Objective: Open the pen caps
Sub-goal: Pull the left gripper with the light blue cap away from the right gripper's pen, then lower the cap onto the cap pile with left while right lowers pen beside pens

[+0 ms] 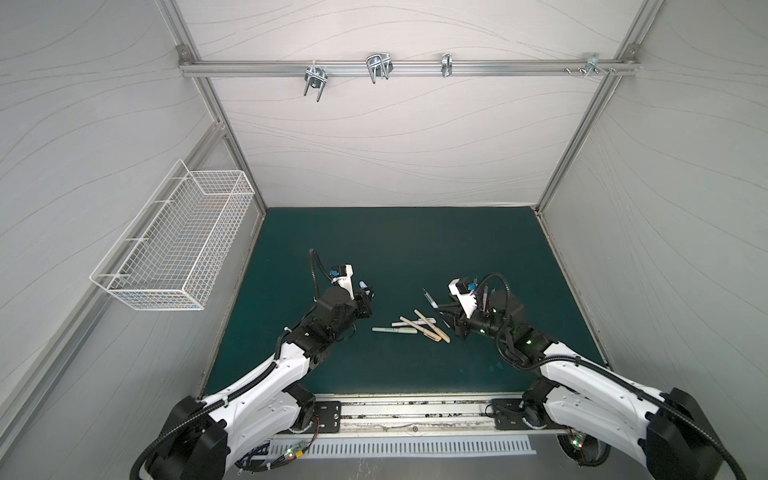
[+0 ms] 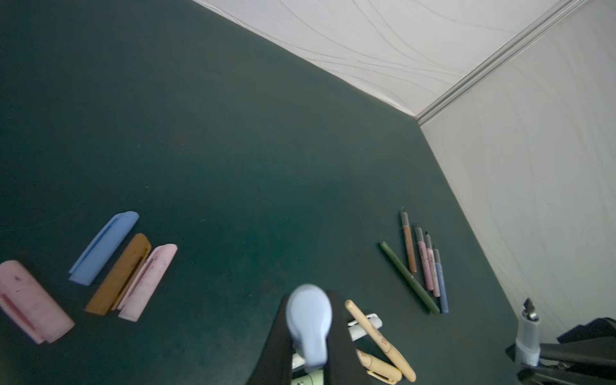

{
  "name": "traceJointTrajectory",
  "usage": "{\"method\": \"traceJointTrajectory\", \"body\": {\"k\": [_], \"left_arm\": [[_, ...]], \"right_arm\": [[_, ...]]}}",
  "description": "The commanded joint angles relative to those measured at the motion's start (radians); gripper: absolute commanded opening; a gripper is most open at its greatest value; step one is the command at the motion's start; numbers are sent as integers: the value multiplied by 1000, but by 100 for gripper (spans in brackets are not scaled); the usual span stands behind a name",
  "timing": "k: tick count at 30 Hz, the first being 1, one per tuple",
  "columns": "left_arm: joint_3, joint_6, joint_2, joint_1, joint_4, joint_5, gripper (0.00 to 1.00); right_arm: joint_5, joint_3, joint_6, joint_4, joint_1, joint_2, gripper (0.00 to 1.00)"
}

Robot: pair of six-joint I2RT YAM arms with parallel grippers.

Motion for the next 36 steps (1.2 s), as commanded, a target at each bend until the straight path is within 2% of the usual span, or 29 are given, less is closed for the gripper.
{"method": "traceJointTrajectory", "body": {"k": [1,14,26,36], "left_arm": [[66,36,36,3,-51,-71,0],[200,68,261,8,-170,-111,0],[303,70,462,42,-252,-102,0],[403,74,625,80,-342,-131,0]], "right_arm": [[101,-2,-16,-34,-17,-17,0],[269,-11,42,-98,-91,-64,0],[324,37,174,-173,-258,75,0],[428,50,315,-278,-381,104,0]]}}
